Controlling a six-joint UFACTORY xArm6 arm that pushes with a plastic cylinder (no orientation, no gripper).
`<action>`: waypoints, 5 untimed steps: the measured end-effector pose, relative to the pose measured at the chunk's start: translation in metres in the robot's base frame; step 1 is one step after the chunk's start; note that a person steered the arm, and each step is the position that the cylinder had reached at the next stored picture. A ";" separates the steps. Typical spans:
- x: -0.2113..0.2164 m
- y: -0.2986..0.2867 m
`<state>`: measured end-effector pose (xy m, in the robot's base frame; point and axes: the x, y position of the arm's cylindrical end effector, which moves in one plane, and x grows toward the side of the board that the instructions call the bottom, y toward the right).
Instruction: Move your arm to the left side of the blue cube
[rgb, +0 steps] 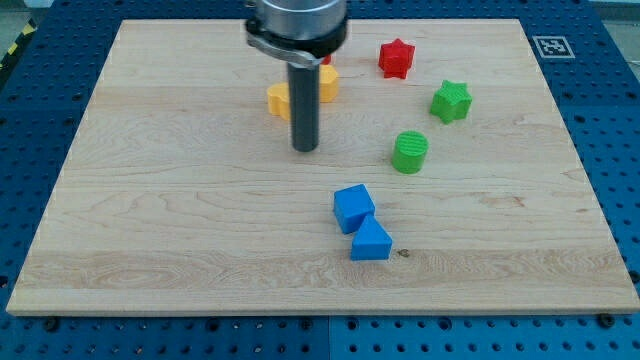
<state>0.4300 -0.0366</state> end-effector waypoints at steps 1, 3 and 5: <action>0.005 -0.027; 0.036 -0.085; 0.064 -0.086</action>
<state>0.4941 -0.1230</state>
